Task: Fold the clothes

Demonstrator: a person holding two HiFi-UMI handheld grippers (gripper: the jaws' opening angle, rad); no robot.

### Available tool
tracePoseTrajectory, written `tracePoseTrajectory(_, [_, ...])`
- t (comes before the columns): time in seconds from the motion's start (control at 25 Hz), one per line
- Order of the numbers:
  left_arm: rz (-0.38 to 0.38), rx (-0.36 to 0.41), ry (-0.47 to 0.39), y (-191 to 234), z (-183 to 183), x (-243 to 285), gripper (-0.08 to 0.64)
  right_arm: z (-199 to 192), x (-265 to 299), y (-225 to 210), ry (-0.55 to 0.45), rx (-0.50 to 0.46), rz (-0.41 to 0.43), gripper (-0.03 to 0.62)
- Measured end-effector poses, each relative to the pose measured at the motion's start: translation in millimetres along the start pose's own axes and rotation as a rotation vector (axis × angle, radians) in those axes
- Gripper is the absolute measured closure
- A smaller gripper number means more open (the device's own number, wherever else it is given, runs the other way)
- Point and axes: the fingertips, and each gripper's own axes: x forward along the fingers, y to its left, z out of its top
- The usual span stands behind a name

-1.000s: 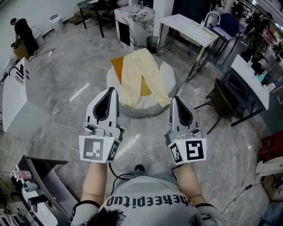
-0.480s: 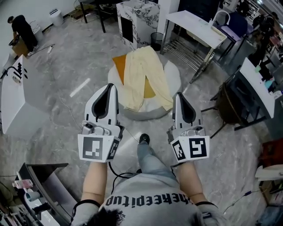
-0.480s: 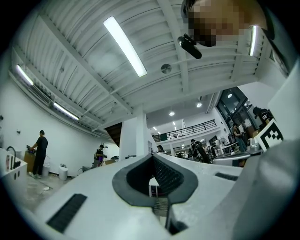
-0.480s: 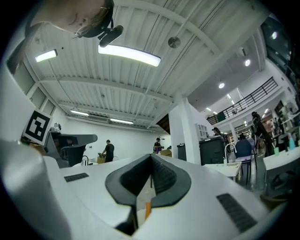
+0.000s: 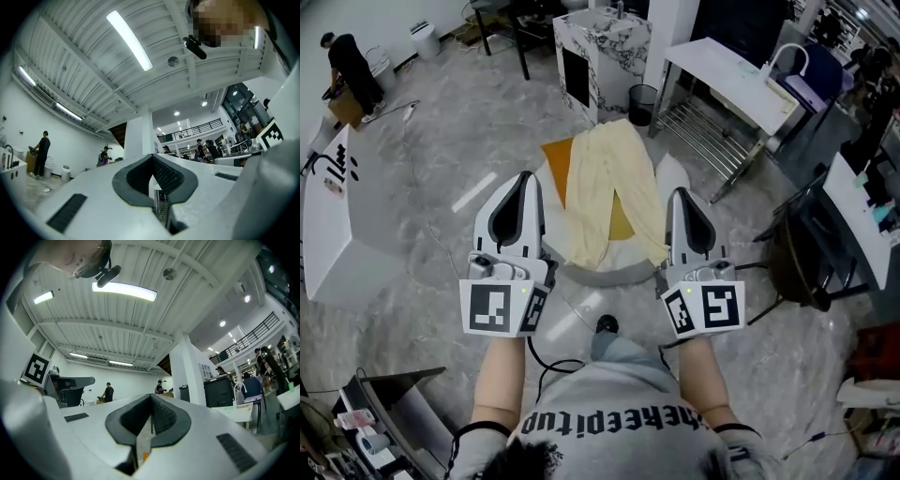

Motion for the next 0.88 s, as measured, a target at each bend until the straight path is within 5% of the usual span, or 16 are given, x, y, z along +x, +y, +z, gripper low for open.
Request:
tracePoseTrajectory(0.4, [0.0,-0.007,0.024,15,-28,72,0.557,-22,64,-40,0.004,0.022,0.009,0.593])
tracePoseTrajectory(0.88, [-0.025,-0.019,0.037,67,-58,123,0.557,-48,135,-34,0.031,0.029,-0.011,0.592])
